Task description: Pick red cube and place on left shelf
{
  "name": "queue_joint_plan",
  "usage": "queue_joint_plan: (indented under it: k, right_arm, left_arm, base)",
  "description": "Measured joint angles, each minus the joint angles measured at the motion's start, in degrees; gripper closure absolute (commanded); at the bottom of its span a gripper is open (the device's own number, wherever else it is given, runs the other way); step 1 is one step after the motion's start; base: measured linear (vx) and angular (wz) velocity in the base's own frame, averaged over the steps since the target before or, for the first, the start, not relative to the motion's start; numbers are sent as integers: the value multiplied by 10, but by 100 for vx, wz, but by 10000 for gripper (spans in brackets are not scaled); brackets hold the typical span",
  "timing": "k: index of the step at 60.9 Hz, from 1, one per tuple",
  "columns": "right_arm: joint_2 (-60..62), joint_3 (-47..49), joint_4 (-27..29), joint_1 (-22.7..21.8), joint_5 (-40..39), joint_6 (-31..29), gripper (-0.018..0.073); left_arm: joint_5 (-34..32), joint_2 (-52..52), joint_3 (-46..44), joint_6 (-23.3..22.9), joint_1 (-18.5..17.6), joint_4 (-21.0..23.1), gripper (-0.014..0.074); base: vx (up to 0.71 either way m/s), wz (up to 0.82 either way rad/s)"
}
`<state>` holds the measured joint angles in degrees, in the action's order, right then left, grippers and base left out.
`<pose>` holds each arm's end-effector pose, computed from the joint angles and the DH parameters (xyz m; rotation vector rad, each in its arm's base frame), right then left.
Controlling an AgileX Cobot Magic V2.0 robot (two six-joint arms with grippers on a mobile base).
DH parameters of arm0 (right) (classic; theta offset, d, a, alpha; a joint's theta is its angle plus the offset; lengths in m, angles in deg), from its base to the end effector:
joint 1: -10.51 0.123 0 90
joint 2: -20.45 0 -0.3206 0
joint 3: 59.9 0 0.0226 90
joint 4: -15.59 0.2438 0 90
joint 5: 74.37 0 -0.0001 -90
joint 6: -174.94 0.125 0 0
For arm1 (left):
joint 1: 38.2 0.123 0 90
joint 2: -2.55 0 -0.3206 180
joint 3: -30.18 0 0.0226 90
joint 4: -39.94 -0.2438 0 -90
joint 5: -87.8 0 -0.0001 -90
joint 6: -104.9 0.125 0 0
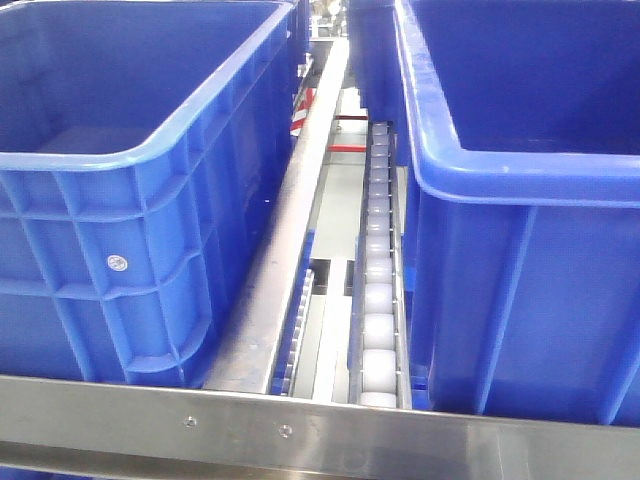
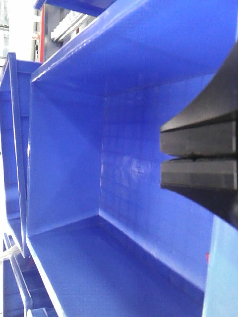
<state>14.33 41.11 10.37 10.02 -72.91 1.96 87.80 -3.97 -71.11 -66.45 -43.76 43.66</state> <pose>0.0470 -0.0007 0.2079 0.0321 1.5105 0.0166 0.0469 -0.0046 0.2125 0.1360 1.4813 -0.0089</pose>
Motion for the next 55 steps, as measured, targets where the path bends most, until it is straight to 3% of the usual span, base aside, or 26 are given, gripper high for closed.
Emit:
queue_joint_plan:
  k: [55]
  right_arm:
    - [0, 0, 6, 0, 0, 0, 510]
  left_arm:
    - [0, 0, 0, 0, 0, 0, 491]
  base:
    - [0, -2]
